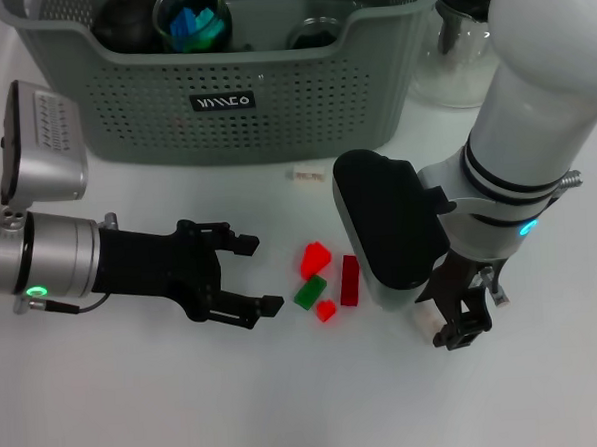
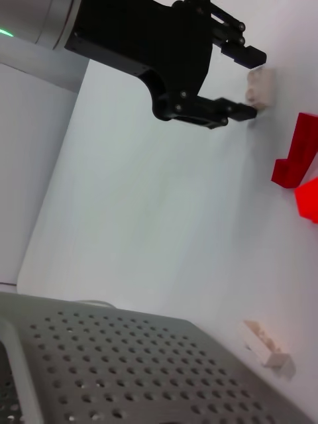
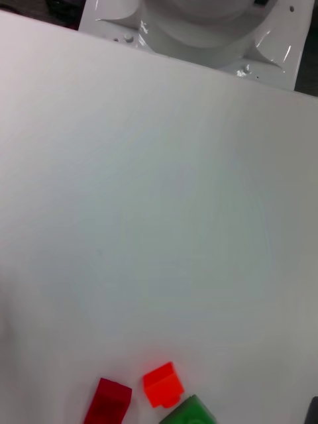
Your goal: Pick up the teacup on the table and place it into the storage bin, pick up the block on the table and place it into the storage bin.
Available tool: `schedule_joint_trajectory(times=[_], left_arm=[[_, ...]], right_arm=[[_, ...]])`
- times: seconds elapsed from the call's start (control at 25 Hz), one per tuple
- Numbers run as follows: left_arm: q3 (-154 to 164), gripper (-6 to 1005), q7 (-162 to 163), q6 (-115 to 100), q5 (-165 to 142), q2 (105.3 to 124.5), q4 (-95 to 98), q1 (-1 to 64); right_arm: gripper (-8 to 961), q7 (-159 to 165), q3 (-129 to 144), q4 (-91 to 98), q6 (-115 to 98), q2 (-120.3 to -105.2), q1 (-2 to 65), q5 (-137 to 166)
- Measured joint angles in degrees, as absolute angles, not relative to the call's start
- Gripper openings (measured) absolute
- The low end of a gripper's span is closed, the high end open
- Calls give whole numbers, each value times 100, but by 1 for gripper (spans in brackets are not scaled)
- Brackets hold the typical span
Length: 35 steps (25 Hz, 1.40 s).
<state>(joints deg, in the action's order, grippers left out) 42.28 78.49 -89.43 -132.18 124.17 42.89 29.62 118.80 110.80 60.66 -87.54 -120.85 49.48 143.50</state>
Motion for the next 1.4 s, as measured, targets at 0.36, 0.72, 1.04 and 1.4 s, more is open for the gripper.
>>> schedule_joint_trajectory(times=[0.36, 0.72, 1.04, 1.4], left_arm=[[4227, 891, 7849, -8859, -13219, 12419, 4289, 2954], [4227, 891, 7849, -8904, -13219, 12418, 4299, 2937], [4228, 890, 7849, -8915, -13251, 12409, 4326, 2937], [4234, 890, 7820, -8937, -13280, 12401, 4335, 2949]], right_arm=[[506, 11948, 11076, 6075, -8772, -12084, 4952, 14362], [411, 11929, 9987, 6612, -9290, -12023, 4883, 14371], [392, 11662, 8491, 6773, -9823, -12016, 4865, 14348], [391, 11776, 7155, 7416, -10440, -12014, 5041, 13822]])
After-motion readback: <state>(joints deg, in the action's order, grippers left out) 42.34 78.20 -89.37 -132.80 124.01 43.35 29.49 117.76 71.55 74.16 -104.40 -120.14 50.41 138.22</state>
